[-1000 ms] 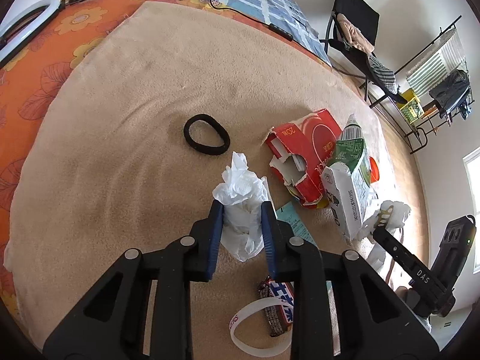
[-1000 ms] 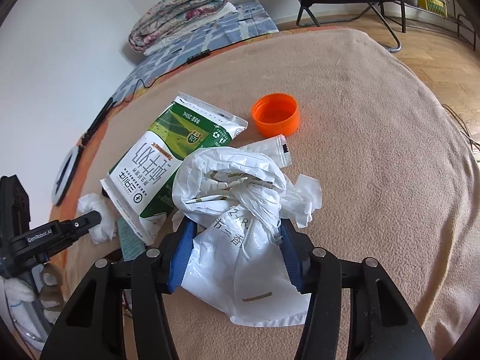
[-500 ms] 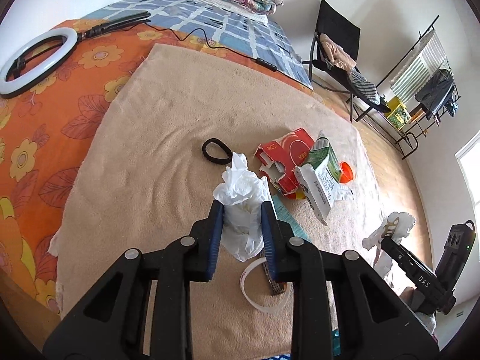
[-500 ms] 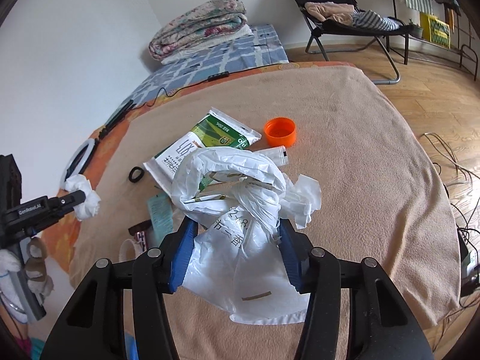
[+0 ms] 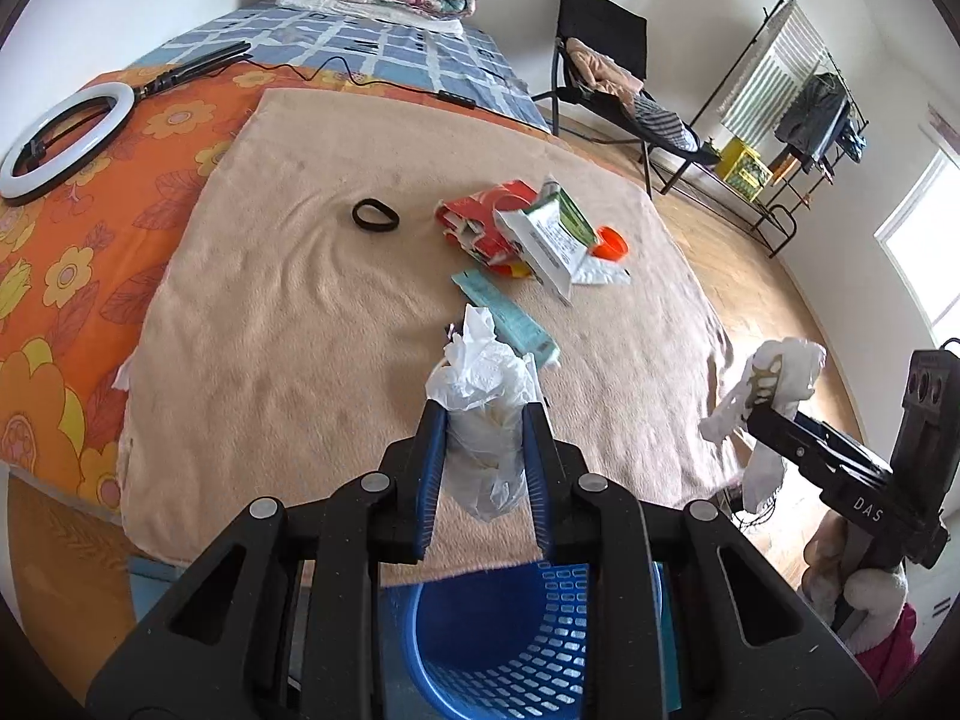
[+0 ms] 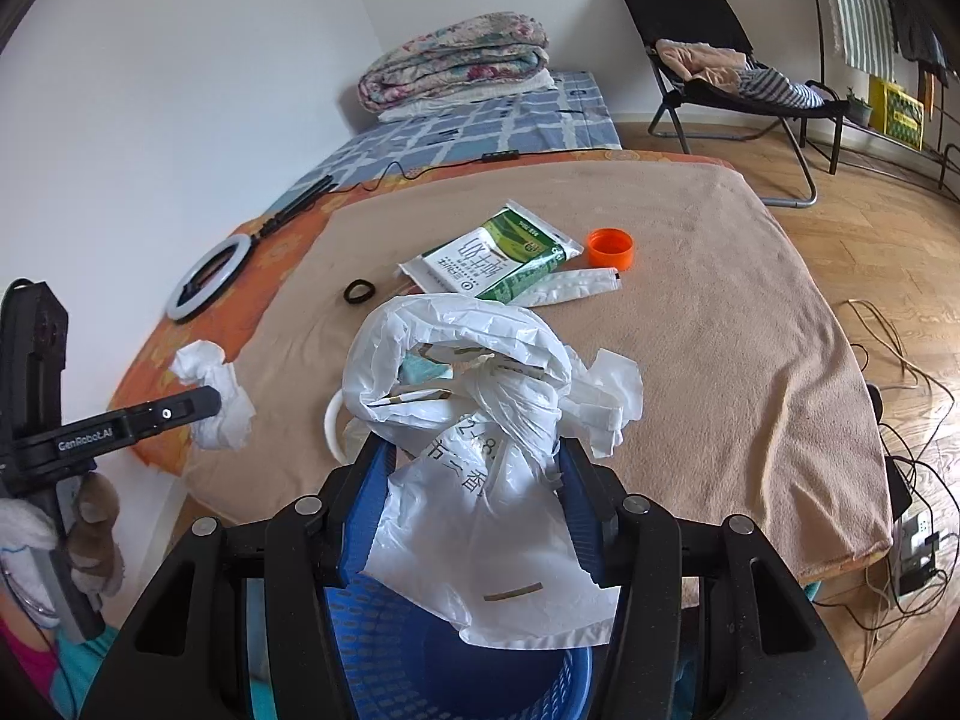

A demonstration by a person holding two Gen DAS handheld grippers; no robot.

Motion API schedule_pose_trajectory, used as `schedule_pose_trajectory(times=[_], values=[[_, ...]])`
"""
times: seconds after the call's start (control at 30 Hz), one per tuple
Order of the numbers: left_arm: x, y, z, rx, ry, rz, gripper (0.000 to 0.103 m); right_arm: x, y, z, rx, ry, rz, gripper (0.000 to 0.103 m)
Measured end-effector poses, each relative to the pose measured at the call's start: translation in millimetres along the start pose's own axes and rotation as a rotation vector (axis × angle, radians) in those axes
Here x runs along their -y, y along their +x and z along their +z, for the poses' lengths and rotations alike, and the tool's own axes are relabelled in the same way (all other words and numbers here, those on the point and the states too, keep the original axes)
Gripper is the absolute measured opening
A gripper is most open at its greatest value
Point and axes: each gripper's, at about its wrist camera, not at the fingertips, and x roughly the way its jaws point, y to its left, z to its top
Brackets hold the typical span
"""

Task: Collect trash
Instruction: 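Carry the tissue with the left gripper into the basket while the right gripper drops the bag there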

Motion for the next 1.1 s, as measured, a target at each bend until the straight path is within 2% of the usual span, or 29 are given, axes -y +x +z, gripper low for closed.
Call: schedule_pose_trajectory(times=[0.47, 0.8, 1.03, 1.1], values=[[37.0, 16.8, -80.8, -0.149, 0.117, -0.025, 0.025, -26.7, -14.6, -59.4, -0.055, -0.091, -0.012, 0.054], [42.6, 19.3, -106.3, -0.205, 0.175, -0.015, 0.025, -35.0, -3.5, -91.1, -0.124, -0.098, -0.021, 0.054], [41.0, 18.5, -105.2, -0.215, 0.171, -0.017, 0.039, -30.7, -0.9, -101.5, -0.158, -0.079, -0.033, 0.056], [41.6, 18.1, -105.0, -0.211, 0.174, -0.012, 0.048, -29.0, -1.0, -103.3, -0.163, -0.073, -0.037, 0.058]])
